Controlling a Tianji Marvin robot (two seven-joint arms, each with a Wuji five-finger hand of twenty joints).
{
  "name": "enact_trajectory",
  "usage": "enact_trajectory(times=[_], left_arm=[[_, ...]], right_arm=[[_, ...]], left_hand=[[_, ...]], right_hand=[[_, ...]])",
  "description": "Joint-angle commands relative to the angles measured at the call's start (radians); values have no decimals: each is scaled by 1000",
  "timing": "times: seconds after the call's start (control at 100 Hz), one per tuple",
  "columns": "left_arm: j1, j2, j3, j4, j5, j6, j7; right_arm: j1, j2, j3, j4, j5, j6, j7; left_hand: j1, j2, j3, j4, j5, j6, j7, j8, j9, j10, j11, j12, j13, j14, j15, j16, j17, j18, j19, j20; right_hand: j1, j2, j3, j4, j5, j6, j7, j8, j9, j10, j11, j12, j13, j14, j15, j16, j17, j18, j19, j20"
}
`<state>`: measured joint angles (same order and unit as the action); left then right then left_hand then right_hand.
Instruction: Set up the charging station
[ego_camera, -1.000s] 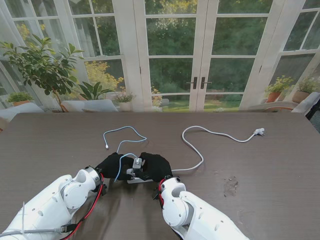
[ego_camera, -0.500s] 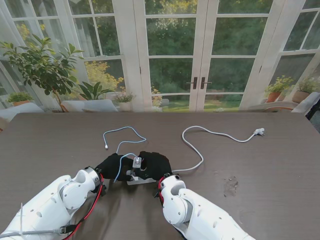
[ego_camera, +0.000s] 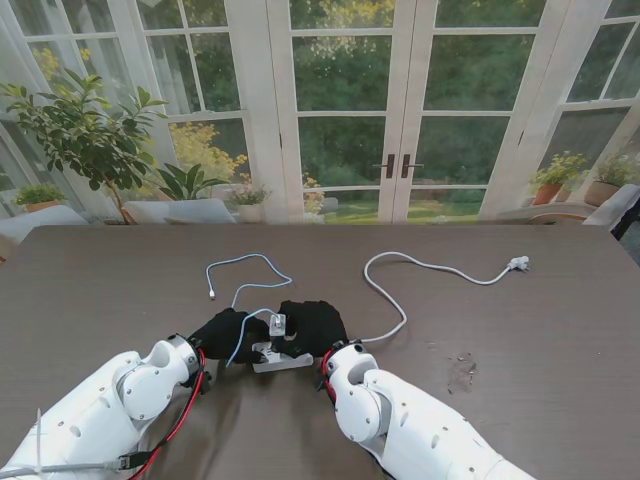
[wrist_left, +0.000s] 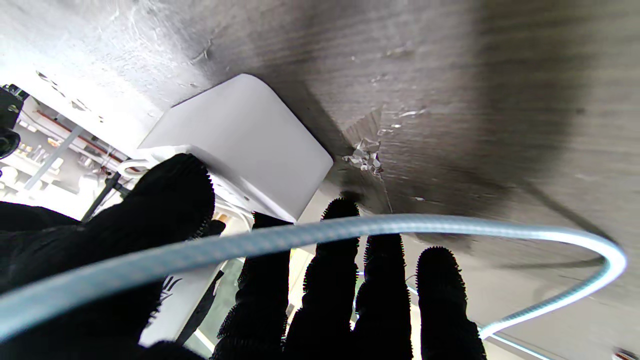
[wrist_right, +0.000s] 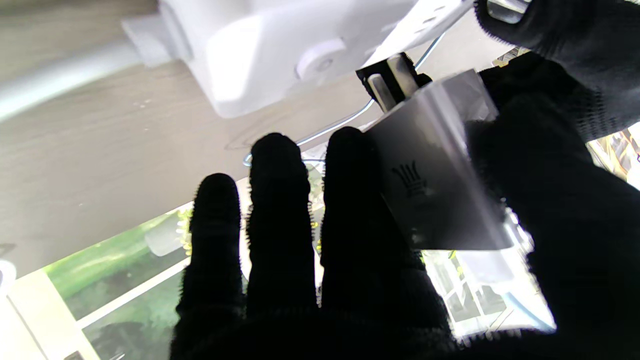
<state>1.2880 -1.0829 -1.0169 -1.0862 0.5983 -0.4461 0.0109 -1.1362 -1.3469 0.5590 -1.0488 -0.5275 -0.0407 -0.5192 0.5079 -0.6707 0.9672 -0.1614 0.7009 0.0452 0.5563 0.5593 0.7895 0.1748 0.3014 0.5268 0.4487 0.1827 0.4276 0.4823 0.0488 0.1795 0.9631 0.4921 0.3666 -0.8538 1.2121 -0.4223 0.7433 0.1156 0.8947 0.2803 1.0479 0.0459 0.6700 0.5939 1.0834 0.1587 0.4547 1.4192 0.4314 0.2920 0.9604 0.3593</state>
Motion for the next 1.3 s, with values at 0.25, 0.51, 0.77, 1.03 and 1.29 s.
enact_trajectory(times=[0.25, 0.51, 0.77, 1.03, 1.29], left_arm=[[15, 4, -3, 7, 7, -4, -32], [20, 6, -7, 3, 9, -5, -38], [19, 6, -9, 5, 9, -10, -39], [12, 6, -2, 15, 10, -17, -34], [14, 6, -4, 13, 9, -13, -38]], right_arm=[[7, 10, -3, 13, -11, -40, 26], [10, 13, -8, 30, -18, -80, 24], [15, 17, -13, 37, -24, -99, 32], [14, 12, -19, 53, -18, -119, 27], [5, 9, -18, 53, -10, -124, 22]], left_hand=[[21, 13, 4, -29, 61, -63, 22, 6, 16, -11, -5, 16, 45, 22, 49, 15, -3, -28, 25, 7], [21, 14, 0, -33, 64, -63, 21, 7, 18, -11, -5, 16, 47, 23, 49, 15, -3, -28, 25, 7], [19, 16, -1, -32, 66, -61, 20, 7, 21, -14, -4, 16, 48, 23, 50, 16, 1, -30, 28, 8], [19, 16, -3, -35, 70, -59, 22, 8, 27, -15, -3, 17, 55, 22, 54, 17, 9, -33, 40, 14], [20, 17, -3, -36, 71, -57, 21, 8, 28, -14, -2, 18, 55, 22, 60, 19, 15, -41, 60, 24]], right_hand=[[69, 168, 154, 51, 201, -304, 236, 41, -43, -84, -35, -21, -37, -33, -24, -963, -36, -35, -42, -28], [64, 165, 160, 49, 203, -304, 235, 39, -40, -88, -33, -23, -27, -46, -15, -963, -31, -39, -37, -30], [65, 161, 164, 48, 204, -300, 236, 38, -33, -96, -31, -23, -23, -55, -11, -963, -23, -50, -29, -30], [65, 154, 171, 47, 212, -288, 237, 31, -16, -105, -31, -24, -13, -60, -8, -964, -14, -57, -19, -32], [70, 143, 180, 46, 223, -276, 238, 28, 6, -101, -33, -23, 13, -70, 7, -958, 26, -82, 19, -26]])
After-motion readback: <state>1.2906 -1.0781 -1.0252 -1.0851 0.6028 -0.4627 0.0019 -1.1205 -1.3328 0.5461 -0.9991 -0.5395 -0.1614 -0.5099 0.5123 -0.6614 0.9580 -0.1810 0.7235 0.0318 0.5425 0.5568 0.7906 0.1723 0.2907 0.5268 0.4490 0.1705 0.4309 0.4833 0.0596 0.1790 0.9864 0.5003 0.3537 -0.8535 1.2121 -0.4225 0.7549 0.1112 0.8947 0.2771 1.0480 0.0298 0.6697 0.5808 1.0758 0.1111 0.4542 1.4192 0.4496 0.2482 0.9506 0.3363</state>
